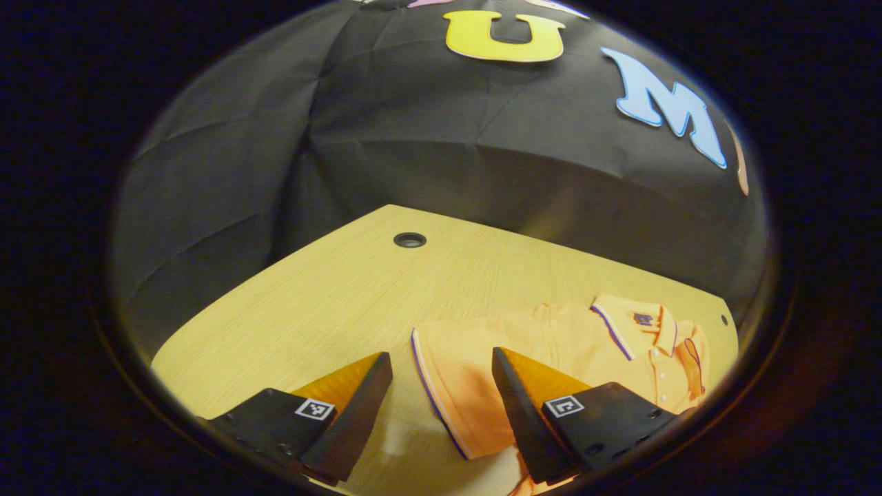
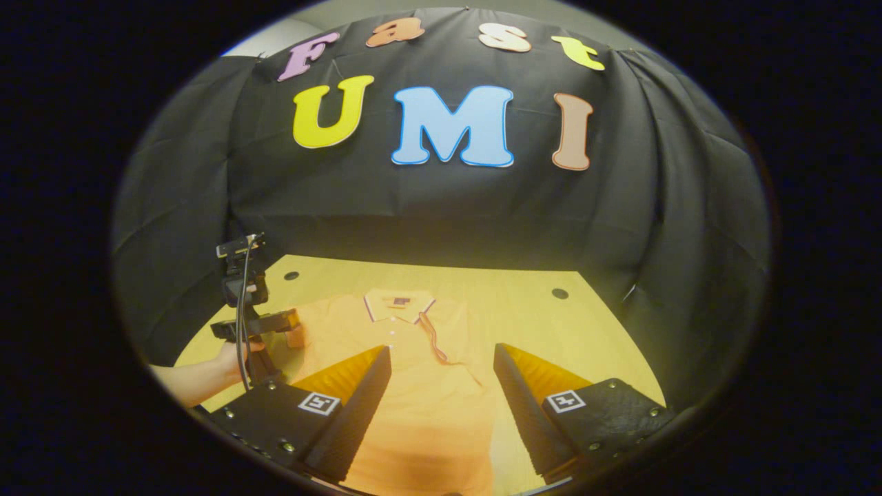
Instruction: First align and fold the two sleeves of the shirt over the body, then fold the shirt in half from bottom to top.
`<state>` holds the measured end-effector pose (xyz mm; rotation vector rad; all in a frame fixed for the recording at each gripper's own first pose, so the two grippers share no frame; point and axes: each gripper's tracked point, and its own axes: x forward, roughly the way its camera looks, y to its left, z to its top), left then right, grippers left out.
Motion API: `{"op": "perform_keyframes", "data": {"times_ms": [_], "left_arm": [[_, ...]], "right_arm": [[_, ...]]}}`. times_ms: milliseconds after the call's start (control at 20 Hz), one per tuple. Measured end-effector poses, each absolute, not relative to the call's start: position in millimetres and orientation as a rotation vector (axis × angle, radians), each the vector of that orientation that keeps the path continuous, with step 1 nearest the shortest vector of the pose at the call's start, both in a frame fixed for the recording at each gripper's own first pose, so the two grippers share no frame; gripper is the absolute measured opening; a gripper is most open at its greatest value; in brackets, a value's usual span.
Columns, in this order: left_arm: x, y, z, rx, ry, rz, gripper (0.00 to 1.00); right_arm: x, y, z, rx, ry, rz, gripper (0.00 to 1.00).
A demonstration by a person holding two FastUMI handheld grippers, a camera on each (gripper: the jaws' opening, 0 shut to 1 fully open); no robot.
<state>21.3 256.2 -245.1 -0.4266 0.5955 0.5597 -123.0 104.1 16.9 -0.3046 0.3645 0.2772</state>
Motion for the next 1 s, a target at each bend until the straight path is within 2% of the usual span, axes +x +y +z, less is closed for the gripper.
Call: {"op": "perform_keyframes", "data": {"times_ms": [400,650,850,900,950,1000], "left_arm": [[33.2,247.5,-262.6,-0.352,0.674,0.510,0.96],[36.8,244.1,-265.8,-0.314,0.697,0.494,0.91],[39.9,241.6,-268.1,-0.308,0.699,0.473,0.58],[41.7,240.8,-267.1,-0.300,0.702,0.471,0.41],[40.2,240.5,-268.5,-0.288,0.711,0.465,0.36],[40.8,237.2,-268.9,-0.284,0.713,0.446,0.36]], "right_arm": [[-129.1,111.5,7.3,-0.294,0.406,0.311,0.93],[-130.1,109.1,6.3,-0.264,0.422,0.309,0.93],[-132.6,108.0,-1.8,-0.227,0.451,0.309,0.93],[-133.2,107.5,-2.9,-0.224,0.453,0.307,0.93],[-133.2,107.0,-2.9,-0.223,0.452,0.305,0.93],[-134.6,105.8,-2.2,-0.222,0.448,0.303,0.93]]}}
